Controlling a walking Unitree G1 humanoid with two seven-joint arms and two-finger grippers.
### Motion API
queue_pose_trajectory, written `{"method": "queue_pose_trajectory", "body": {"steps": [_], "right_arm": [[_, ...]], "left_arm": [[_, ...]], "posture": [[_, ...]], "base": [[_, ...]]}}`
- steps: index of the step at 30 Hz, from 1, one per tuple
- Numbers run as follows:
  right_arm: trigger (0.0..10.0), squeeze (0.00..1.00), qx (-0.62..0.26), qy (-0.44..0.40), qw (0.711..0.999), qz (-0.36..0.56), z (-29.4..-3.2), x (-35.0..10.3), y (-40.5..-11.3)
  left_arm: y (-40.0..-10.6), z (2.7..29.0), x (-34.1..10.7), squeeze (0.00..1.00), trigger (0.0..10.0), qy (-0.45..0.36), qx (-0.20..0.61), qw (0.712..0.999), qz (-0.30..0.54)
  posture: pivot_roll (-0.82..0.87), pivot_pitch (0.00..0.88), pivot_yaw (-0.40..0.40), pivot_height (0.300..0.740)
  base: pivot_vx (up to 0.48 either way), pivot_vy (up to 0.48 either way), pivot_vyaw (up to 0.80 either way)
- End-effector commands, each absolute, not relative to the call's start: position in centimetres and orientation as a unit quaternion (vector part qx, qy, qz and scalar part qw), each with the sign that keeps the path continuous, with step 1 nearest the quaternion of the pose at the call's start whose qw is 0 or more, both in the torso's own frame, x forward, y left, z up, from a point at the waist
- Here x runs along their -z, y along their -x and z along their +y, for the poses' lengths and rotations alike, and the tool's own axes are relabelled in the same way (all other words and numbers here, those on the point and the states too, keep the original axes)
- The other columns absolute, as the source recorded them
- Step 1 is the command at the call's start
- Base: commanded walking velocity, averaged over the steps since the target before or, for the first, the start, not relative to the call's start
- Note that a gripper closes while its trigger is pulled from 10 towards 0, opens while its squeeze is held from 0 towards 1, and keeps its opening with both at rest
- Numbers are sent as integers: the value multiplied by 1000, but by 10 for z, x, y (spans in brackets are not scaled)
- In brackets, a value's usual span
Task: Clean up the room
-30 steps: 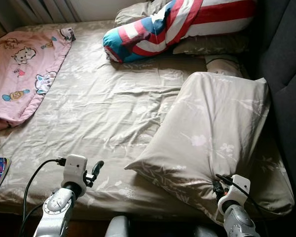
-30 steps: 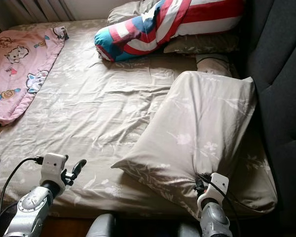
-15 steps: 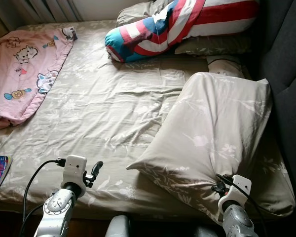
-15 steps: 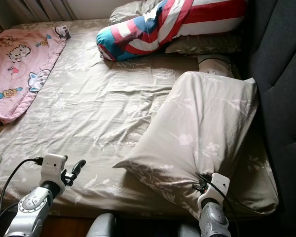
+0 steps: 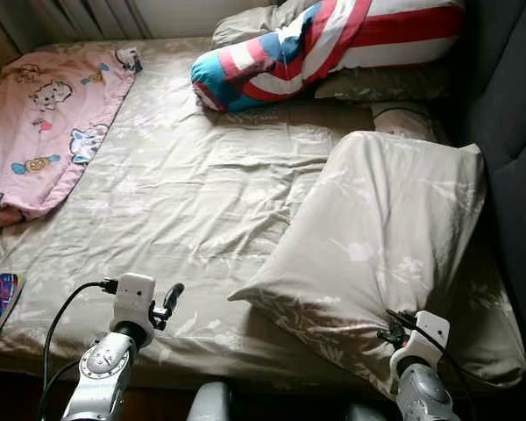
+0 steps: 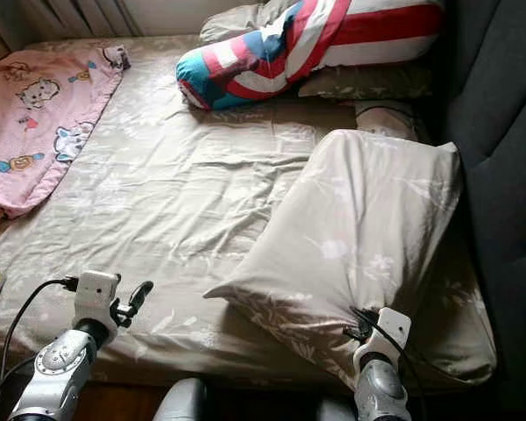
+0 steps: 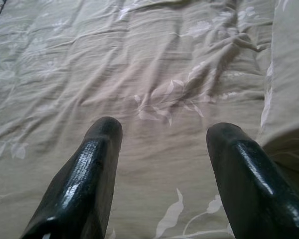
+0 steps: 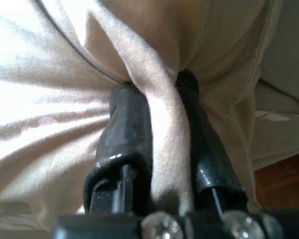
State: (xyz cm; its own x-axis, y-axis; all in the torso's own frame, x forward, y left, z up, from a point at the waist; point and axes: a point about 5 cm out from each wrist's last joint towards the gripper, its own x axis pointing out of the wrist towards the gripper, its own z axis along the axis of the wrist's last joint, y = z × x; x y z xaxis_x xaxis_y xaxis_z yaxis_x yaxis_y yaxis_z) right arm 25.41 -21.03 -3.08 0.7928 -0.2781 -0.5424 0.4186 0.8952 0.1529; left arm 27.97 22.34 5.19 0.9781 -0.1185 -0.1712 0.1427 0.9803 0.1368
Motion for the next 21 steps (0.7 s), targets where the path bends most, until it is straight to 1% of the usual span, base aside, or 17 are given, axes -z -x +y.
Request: {"method": "queue_pose_trajectory", "body": {"steps": [1, 2, 4, 6, 9, 10, 11, 12, 16, 19, 20, 21], "right_arm": [[10000, 0, 239, -124, 920, 285, -227, 38, -241], [10000, 0, 239, -124, 920, 285, -227, 38, -241], [10000, 0, 263, -108, 923, 257, -240, 27, -248], [10000, 0, 298, -82, 927, 214, -263, 10, -255], [10000, 0, 332, -63, 923, 184, -283, -3, -257], [10000, 0, 349, -51, 920, 172, -293, -10, -256], [10000, 0, 349, -51, 920, 172, -293, -10, -256], [10000, 0, 361, -43, 917, 165, -300, -14, -256], [10000, 0, 439, 1, 890, 127, -346, -41, -246], [10000, 0, 480, 30, 870, 109, -372, -57, -237], [10000, 0, 480, 30, 870, 109, -372, -57, -237], [10000, 0, 488, 36, 865, 108, -377, -59, -234]], "left_arm": [[-277, 227, -47, 0, 10000, -74, 54, 992, 92], [-277, 227, -47, 0, 10000, -74, 54, 992, 92], [-278, 227, -47, 0, 10000, -74, 52, 992, 90], [-279, 226, -47, 0, 10000, -72, 52, 992, 89], [-278, 225, -46, 0, 10000, -71, 51, 992, 89], [-278, 225, -45, 0, 10000, -70, 50, 992, 89], [-278, 225, -45, 0, 10000, -70, 50, 992, 89], [-278, 225, -45, 0, 10000, -70, 50, 992, 89], [-277, 224, -43, 0, 10000, -68, 50, 992, 90], [-276, 224, -43, 0, 10000, -68, 51, 992, 90], [-276, 224, -43, 0, 10000, -68, 51, 992, 90], [-276, 224, -42, 0, 10000, -68, 51, 992, 90]], "posture": [[110, 155, 51, 662], [110, 155, 51, 662], [108, 154, 49, 662], [97, 156, 43, 662], [92, 156, 40, 662], [88, 158, 38, 662], [88, 158, 38, 662], [88, 158, 38, 662], [79, 161, 39, 662], [72, 165, 39, 662], [72, 165, 39, 662], [72, 165, 39, 662]], "base": [[0, 0, 0], [0, 0, 0], [0, 0, 0], [0, 0, 0], [0, 0, 0], [0, 0, 0], [0, 0, 0], [0, 0, 0], [0, 0, 0], [0, 0, 0], [0, 0, 0], [0, 0, 0]]}}
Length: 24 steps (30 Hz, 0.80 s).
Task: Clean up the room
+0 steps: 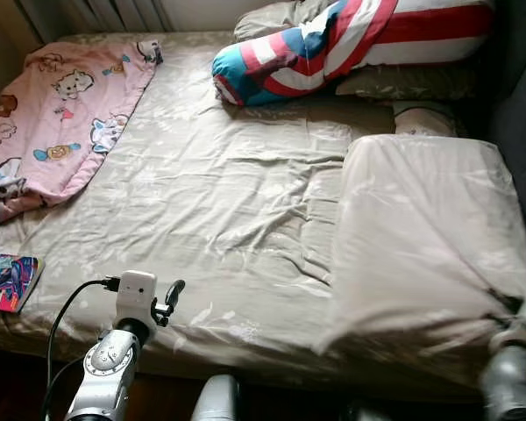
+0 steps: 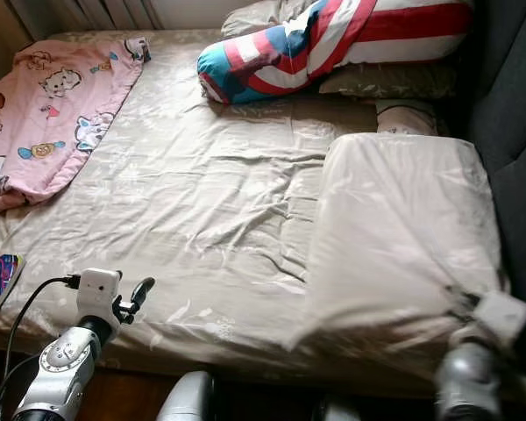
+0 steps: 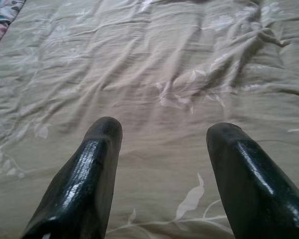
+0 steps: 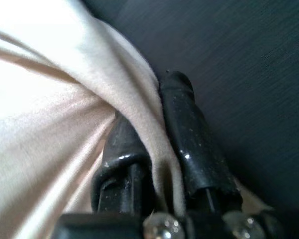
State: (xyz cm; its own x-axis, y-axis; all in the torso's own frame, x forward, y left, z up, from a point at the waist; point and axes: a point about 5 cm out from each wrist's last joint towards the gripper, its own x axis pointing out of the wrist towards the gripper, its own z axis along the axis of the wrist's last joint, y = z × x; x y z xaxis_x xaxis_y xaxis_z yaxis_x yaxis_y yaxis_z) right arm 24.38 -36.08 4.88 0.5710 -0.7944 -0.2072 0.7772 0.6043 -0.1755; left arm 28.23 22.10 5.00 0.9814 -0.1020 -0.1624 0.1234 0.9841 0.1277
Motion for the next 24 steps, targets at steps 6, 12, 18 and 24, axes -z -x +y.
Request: {"method": "queue_pose_trajectory", "body": {"steps": [6, 12, 18, 24], "right_arm": [[10000, 0, 502, 44, 858, 102, -386, -65, -230], [10000, 0, 469, 30, 876, 108, -371, -59, -239], [10000, 0, 361, -5, 929, 79, -340, -58, -264], [10000, 0, 206, -47, 975, 67, -292, -54, -289]], "left_arm": [[-275, 224, -42, 0, 10000, -69, 53, 992, 91], [-275, 224, -41, 0, 10000, -70, 55, 992, 93], [-277, 222, -41, 0, 10000, -69, 55, 992, 93], [-280, 218, -39, 0, 10000, -40, 38, 994, 91]], "posture": [[75, 171, 45, 662], [79, 171, 46, 662], [77, 164, 40, 662], [69, 142, 23, 662]], "base": [[0, 0, 0], [0, 0, 0], [0, 0, 0], [0, 0, 0]]}}
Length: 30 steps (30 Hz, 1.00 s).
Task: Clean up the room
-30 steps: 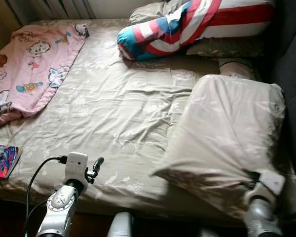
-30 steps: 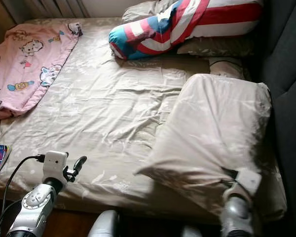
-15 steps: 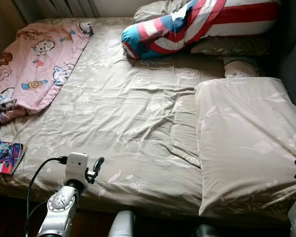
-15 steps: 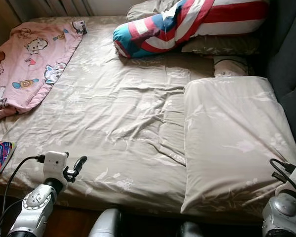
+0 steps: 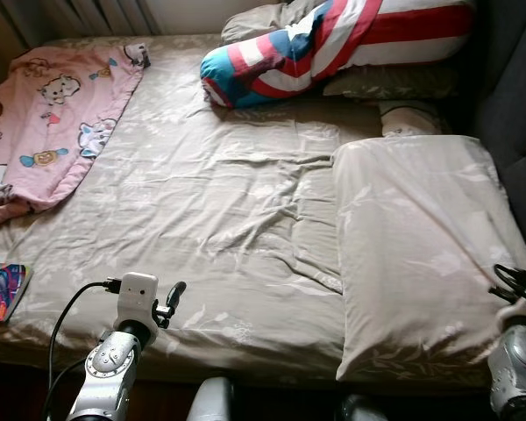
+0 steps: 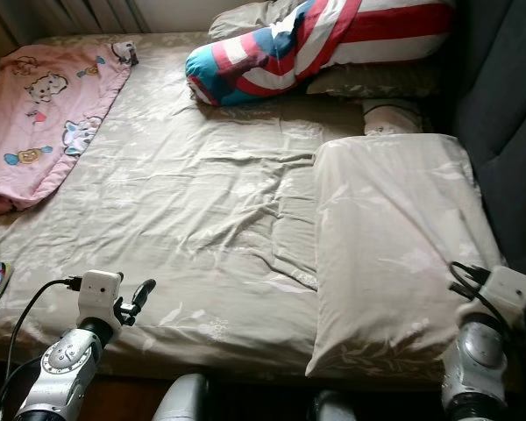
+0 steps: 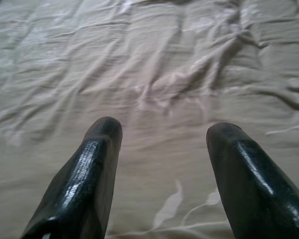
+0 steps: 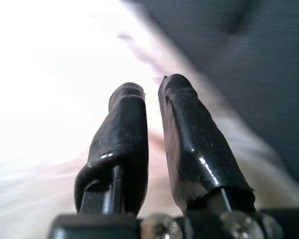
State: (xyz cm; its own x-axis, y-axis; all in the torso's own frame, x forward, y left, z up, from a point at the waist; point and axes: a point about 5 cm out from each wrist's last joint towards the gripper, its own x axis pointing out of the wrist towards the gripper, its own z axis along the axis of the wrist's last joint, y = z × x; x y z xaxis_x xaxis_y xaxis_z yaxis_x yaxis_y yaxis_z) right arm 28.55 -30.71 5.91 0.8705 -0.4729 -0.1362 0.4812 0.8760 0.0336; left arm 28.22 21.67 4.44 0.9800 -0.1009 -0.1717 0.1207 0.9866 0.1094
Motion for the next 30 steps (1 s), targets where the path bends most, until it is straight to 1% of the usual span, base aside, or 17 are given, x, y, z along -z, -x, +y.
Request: {"method": "queue_pose_trajectory", "body": {"steps": [1, 3, 6, 8, 9, 10, 11, 13, 14, 16, 19, 21, 26, 29, 30], "right_arm": [[10000, 0, 193, -54, 977, 71, -286, -51, -290], [10000, 0, 193, -54, 977, 71, -286, -51, -290], [10000, 0, 153, -69, 979, 118, -259, -28, -286], [10000, 0, 142, -68, 977, 143, -249, -16, -280], [10000, 0, 146, -78, 973, 158, -246, -7, -274], [10000, 0, 145, -93, 967, 188, -240, 8, -262], [10000, 0, 145, -93, 967, 188, -240, 8, -262], [10000, 0, 128, -103, 958, 237, -231, 29, -243], [10000, 0, 128, -103, 958, 237, -231, 29, -243], [10000, 0, 130, -99, 952, 259, -230, 36, -235], [10000, 0, 135, -100, 948, 270, -231, 40, -231], [10000, 0, 138, -98, 942, 291, -231, 46, -224], [10000, 0, 131, -88, 935, 318, -231, 54, -213], [10000, 0, 134, -89, 933, 323, -232, 55, -211], [10000, 0, 142, -91, 928, 331, -233, 57, -208]], "left_arm": [[-281, 218, -39, 0, 10000, -25, 29, 995, 92], [-281, 218, -39, 0, 10000, -25, 29, 995, 92], [-280, 222, -30, 0, 10000, 38, -11, 993, 109], [-279, 224, -23, 0, 10000, 66, -28, 990, 124], [-277, 226, -19, 0, 10000, 76, -34, 987, 134], [-273, 226, -13, 0, 10000, 84, -40, 984, 151], [-273, 226, -13, 0, 10000, 84, -40, 984, 151], [-271, 223, -3, 0, 10000, 60, -25, 981, 182], [-271, 223, -3, 0, 10000, 60, -25, 981, 182], [-268, 223, 3, 0, 10000, 52, -26, 978, 201], [-267, 223, 7, 0, 10000, 52, -29, 975, 213], [-263, 221, 14, 0, 10000, 45, -23, 970, 236], [-256, 218, 25, 0, 10000, 15, -12, 960, 279], [-253, 217, 28, 0, 10000, 9, -10, 957, 289], [-247, 217, 34, 0, 10000, 5, -12, 952, 307]], "posture": [[68, 139, 21, 662], [68, 139, 21, 662], [65, 107, 6, 662], [64, 104, 5, 662], [59, 94, 5, 667], [63, 72, 3, 677], [63, 72, 3, 677], [56, 51, 2, 697], [56, 51, 2, 697], [43, 34, 4, 717], [34, 19, 3, 727], [30, 0, 2, 740], [20, 0, 2, 740], [14, 0, 4, 740], [8, 0, 5, 740]], "base": [[0, 0, 0], [0, 0, 0], [0, 0, 0], [0, 0, 0], [0, 0, 0], [0, 0, 0], [0, 0, 0], [0, 0, 0], [0, 0, 0], [0, 0, 0], [0, 0, 0], [0, 0, 0], [0, 0, 0], [0, 0, 0], [0, 0, 0]]}}
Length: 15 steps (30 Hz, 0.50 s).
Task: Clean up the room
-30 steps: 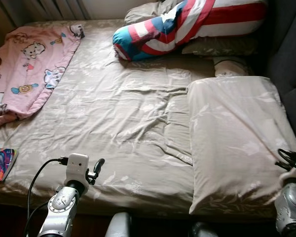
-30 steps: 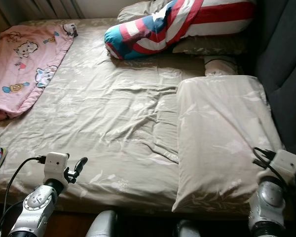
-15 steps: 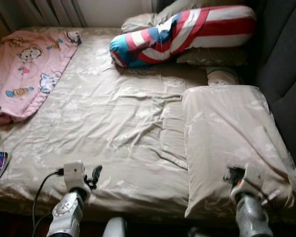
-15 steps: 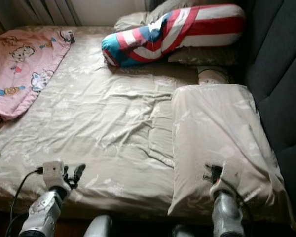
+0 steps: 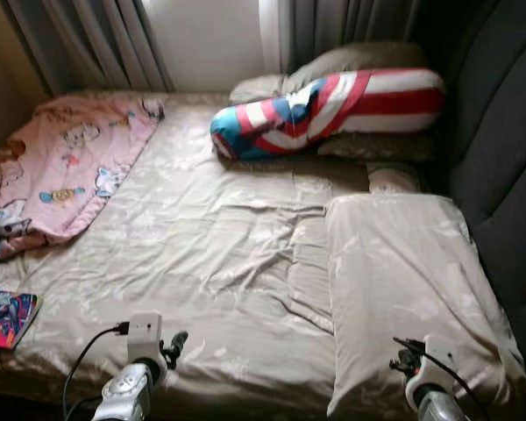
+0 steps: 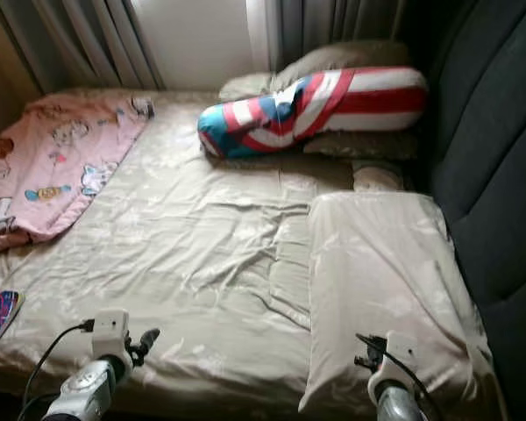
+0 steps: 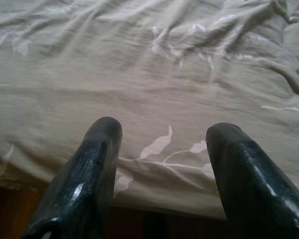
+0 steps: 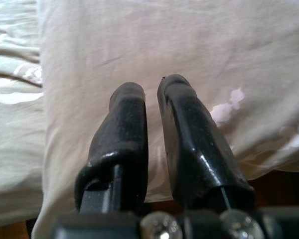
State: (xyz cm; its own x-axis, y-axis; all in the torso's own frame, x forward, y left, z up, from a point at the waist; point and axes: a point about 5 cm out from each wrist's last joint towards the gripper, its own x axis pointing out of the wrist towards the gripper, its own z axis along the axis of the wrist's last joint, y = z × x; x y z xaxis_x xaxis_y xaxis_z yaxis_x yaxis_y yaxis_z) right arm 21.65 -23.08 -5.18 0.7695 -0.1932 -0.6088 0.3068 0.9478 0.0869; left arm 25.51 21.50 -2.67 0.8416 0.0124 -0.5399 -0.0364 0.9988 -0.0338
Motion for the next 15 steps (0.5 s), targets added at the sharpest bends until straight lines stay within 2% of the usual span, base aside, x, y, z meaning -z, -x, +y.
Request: {"method": "queue_pose_trajectory", "body": {"steps": [1, 7, 12, 13, 14, 15], "right_arm": [[10000, 0, 142, -91, 928, 331, -233, 57, -208], [10000, 0, 143, -85, 894, 417, -222, 80, -175], [10000, 0, 131, -89, 892, 423, -217, 83, -172], [10000, 353, 121, -86, 894, 422, -215, 83, -172], [10000, 1000, 120, -85, 894, 423, -215, 83, -172], [10000, 1000, 121, -84, 894, 423, -215, 83, -172]], "left_arm": [[-247, 217, 34, 0, 10000, 5, -12, 952, 307], [-226, 204, 55, 0, 10000, -26, 10, 926, 377], [-225, 201, 57, 0, 10000, -24, 9, 923, 384], [-223, 201, 58, 0, 10000, -26, 7, 921, 388], [-222, 201, 59, 0, 10000, -28, 9, 920, 391], [-221, 201, 60, 0, 10000, -30, 10, 919, 392]], "posture": [[8, 0, 5, 740], [6, 0, 7, 740], [-2, 0, 5, 740], [-6, 0, 6, 740], [-6, 0, 6, 740], [-9, 0, 6, 740]], "base": [[0, 0, 0], [0, 0, 0], [0, 0, 0], [0, 0, 0], [0, 0, 0], [0, 0, 0]]}}
